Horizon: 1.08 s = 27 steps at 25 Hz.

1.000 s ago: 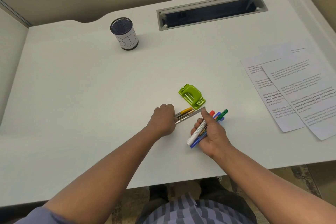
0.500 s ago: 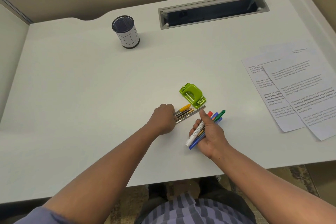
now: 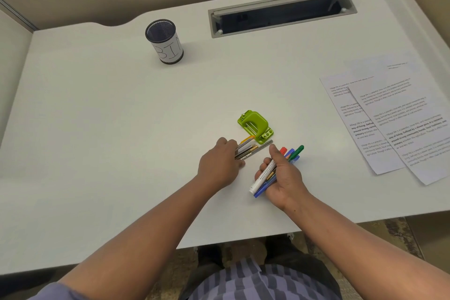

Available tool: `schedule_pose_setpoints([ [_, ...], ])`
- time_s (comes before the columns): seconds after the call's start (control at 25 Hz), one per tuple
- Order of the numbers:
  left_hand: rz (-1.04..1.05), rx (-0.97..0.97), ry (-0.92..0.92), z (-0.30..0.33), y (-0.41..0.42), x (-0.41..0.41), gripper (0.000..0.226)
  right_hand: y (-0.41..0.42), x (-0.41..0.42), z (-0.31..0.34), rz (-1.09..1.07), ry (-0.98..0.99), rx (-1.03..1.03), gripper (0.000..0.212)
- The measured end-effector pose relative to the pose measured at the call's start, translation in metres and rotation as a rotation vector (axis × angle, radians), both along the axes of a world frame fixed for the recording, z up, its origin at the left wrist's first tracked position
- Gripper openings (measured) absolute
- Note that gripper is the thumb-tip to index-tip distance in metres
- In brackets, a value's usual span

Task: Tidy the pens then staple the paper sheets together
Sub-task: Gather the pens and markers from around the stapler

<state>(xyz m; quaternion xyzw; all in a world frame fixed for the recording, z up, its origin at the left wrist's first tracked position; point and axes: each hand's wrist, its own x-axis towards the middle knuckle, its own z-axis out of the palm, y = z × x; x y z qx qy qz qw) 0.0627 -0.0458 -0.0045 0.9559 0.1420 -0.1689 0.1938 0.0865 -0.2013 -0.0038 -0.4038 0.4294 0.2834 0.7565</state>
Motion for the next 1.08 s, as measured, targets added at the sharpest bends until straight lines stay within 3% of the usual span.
schedule_pose_setpoints([
  [0.44,-0.089,0.087,0.075,0.004,0.002,-0.002,0.016,0.001,0.001,0.002,0.039,-0.01,0.009,0.022],
  [0.52,-0.008,-0.029,0.109,0.015,0.004,-0.002,0.015,0.002,0.0,0.001,0.072,-0.022,0.022,0.021],
  [0.68,0.221,-0.486,0.12,0.043,0.0,-0.002,0.017,0.008,-0.001,0.001,0.131,-0.038,0.095,0.022],
  [0.76,0.236,-0.587,0.12,0.054,-0.007,-0.005,0.017,0.013,-0.003,0.002,0.14,-0.034,0.153,0.023],
  [0.96,0.13,-0.415,0.051,0.056,-0.018,-0.01,0.017,0.03,-0.006,0.011,0.133,-0.011,0.308,0.041],
  [1.08,0.16,-0.436,-0.044,0.051,-0.023,-0.019,0.015,0.039,-0.005,0.018,0.088,-0.025,0.303,0.045],
])
